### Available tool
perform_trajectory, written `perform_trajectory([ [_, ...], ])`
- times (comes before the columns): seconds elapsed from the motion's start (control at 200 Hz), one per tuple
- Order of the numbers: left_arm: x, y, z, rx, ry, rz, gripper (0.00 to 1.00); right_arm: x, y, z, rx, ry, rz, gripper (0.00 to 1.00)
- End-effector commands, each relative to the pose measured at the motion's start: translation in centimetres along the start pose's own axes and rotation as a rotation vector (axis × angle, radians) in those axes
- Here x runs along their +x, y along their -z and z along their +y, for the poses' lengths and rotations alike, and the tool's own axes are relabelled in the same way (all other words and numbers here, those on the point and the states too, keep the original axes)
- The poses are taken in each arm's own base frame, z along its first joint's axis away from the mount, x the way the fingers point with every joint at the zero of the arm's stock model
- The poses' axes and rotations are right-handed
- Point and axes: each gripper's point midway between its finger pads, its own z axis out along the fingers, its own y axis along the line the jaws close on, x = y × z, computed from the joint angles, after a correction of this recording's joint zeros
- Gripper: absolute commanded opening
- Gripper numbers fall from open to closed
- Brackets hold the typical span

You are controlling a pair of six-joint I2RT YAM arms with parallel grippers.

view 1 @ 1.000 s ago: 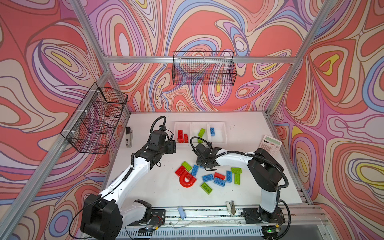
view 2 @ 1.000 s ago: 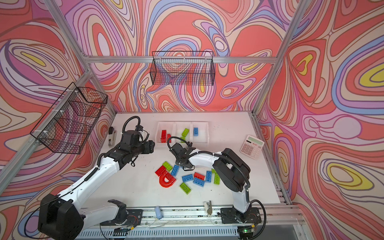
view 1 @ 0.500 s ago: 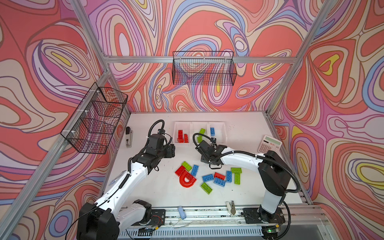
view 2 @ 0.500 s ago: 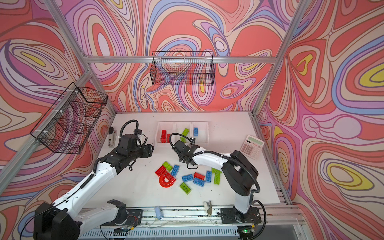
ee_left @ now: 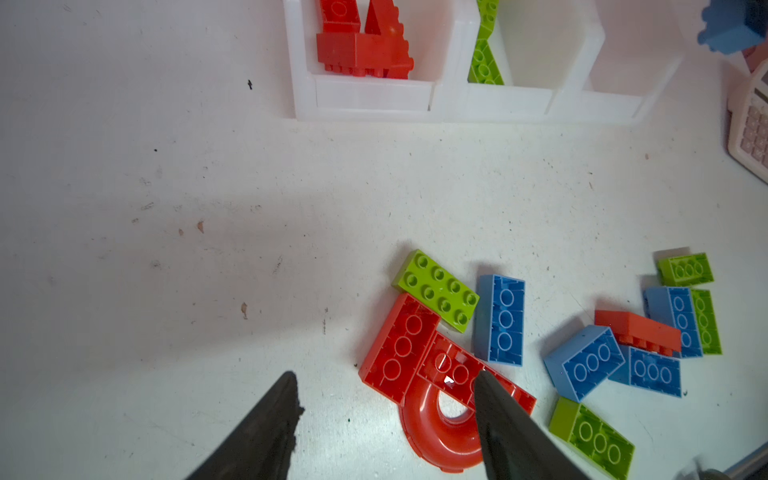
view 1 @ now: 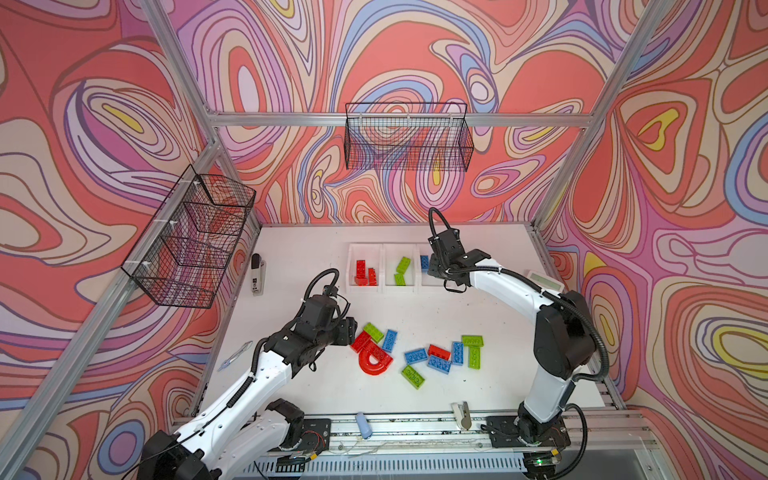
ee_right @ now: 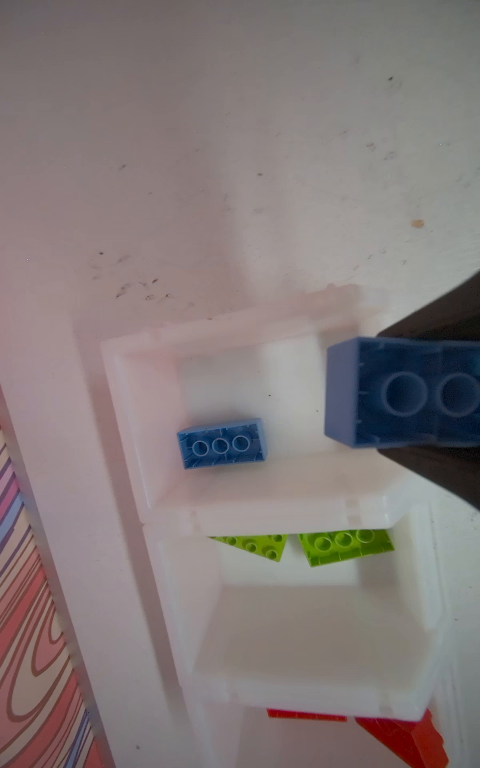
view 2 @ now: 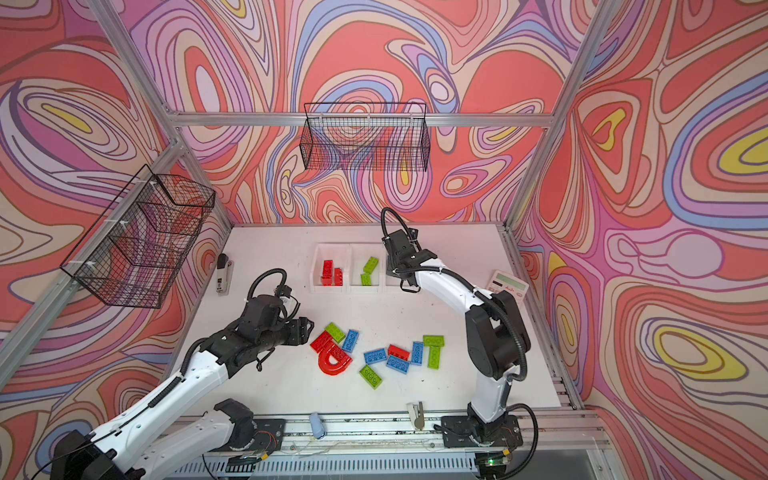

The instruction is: Sort the legos into containers by color

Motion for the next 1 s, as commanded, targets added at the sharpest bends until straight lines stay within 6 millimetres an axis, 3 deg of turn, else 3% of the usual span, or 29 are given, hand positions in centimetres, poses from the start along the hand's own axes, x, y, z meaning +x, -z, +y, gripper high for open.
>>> perform_trajectory([
  [0.0, 1.4, -0.1, 0.5, -0.035, 0.014, 0.03, 0.7, -0.6, -2.0, 0.3, -0.033, 0.058, 0.025, 0.32],
  [0.175, 2.9, -1.6, 0.7, -0.036, 0.033, 0.073, 0.69, -1.0, -5.3, 1.0, -0.062, 0.068, 0.059, 0.34],
  [0.361, 3.4, -2.3, 0.6, -0.036, 0.024, 0.095, 0.69, -1.9, -6.1, 0.9, -0.063, 0.06, 0.038, 0.57],
  [0.451, 3.5, -2.5, 0.7, -0.041, 0.014, 0.105, 0.69, -2.8, -5.5, 0.6, -0.057, 0.069, 0.011, 0.64],
  [0.696, 3.7, -3.2, 0.0, -0.043, -0.055, 0.15, 0.71, -4.7, -2.0, -0.7, -0.065, 0.066, -0.055, 0.64],
  [0.997, 4.1, -4.9, -0.2, -0.059, -0.118, 0.212, 0.73, -4.3, 2.5, -3.5, -0.068, 0.05, -0.115, 0.64],
])
